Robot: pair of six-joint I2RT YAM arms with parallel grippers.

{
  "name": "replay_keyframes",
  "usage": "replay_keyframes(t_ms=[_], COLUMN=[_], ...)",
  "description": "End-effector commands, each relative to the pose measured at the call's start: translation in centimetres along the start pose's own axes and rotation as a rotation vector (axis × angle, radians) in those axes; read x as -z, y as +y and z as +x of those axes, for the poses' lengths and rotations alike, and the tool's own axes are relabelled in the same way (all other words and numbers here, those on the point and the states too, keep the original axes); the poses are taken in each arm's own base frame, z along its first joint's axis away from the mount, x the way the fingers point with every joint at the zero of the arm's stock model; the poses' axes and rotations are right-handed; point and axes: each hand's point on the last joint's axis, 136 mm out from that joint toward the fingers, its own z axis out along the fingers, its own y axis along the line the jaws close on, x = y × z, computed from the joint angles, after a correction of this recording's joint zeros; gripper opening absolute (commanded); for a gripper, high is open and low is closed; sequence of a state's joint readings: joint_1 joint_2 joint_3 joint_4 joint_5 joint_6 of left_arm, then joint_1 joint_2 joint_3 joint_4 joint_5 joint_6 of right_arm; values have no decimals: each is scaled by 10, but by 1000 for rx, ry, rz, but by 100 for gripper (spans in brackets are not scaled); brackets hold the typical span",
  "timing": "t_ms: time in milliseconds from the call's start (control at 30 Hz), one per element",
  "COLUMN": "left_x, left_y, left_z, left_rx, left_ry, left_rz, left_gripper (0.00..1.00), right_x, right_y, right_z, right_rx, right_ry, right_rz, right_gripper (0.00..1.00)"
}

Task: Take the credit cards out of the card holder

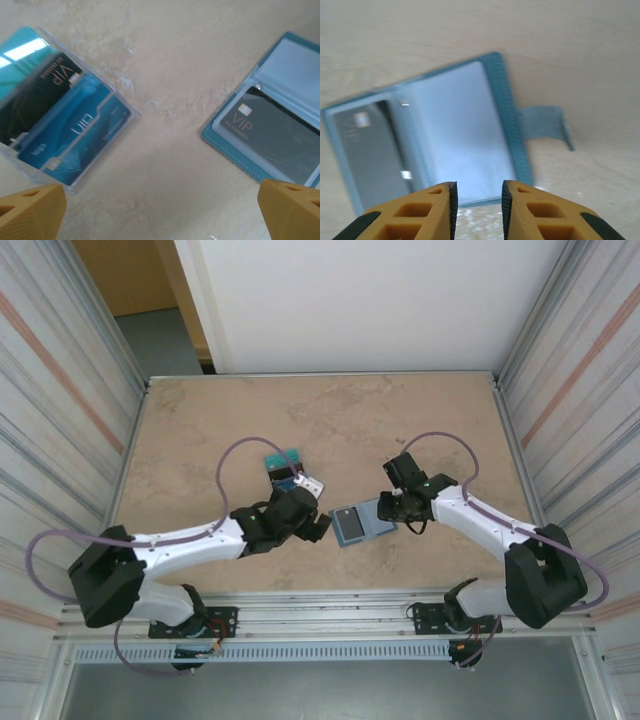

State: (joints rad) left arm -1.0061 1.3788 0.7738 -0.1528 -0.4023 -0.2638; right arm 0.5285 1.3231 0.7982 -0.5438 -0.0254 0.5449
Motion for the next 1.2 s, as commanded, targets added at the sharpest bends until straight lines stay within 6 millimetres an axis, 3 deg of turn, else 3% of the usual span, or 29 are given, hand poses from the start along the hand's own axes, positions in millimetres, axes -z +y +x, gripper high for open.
replay_keyframes(t_ms=[0,233,467,1167], left_x=[-7,-33,-52,-72], left_y=[-6,-23,-32,-31], left_z=[-10,3,12,32], left_rx=[63,20,-7,-64], left_ry=[-22,43,98,204], left_rz=[-10,24,26,-32], left_gripper=[99,99,99,99], right_x=[5,-11,-30,-56], right_y=[27,46,48,43], right_z=[1,7,13,31], right_rx=[18,10,-6,-40], right_ry=[18,96,151,241], right_rz=[-157,-273,-301,-310], right_gripper=[28,25,23,20])
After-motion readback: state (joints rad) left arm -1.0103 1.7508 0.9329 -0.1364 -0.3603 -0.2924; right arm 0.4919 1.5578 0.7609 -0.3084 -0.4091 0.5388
